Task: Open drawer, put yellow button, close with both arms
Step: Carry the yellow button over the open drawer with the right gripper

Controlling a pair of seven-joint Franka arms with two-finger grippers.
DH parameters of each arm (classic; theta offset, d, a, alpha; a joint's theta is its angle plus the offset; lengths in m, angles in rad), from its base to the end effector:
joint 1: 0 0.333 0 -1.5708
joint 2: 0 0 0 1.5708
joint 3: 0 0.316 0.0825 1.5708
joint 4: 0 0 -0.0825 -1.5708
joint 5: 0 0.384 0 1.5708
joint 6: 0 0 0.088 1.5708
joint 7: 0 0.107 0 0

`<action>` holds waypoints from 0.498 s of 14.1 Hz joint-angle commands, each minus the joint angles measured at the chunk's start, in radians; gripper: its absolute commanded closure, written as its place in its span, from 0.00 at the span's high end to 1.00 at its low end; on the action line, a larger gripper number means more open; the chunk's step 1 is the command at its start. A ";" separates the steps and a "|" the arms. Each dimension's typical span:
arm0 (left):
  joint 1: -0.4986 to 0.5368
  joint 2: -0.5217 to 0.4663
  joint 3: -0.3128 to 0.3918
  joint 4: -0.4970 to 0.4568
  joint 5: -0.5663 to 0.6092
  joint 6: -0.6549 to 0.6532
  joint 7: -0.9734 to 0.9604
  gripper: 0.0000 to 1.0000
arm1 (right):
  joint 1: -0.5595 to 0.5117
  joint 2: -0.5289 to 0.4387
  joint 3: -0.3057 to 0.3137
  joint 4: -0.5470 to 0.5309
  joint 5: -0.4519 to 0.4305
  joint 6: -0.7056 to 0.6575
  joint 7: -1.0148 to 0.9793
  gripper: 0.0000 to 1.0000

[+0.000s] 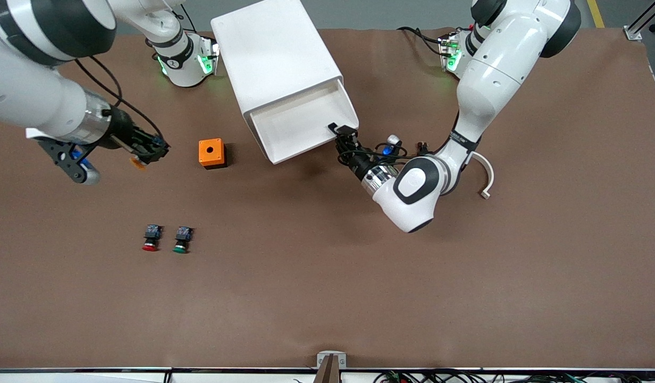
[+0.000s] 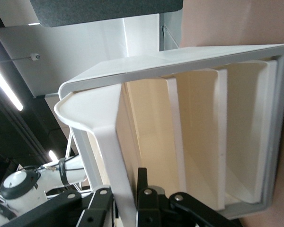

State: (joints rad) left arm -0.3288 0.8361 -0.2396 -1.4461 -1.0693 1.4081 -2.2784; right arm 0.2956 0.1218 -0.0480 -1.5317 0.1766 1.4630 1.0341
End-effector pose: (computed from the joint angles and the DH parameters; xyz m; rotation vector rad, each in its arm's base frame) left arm 0.5158 -0.4166 0.2361 -1.0330 -1.7272 1.6726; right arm 0.5531 0.1624 0.5672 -2.8580 1.1823 0.3957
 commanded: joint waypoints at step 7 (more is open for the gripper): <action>0.013 -0.009 0.033 0.012 0.000 0.009 0.028 0.93 | 0.241 -0.013 -0.007 -0.034 0.017 0.129 0.418 0.00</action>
State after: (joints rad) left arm -0.3150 0.8360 -0.2162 -1.4334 -1.0693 1.4099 -2.2686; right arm 0.5005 0.1214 -0.0464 -1.5445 0.1779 1.5621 1.3827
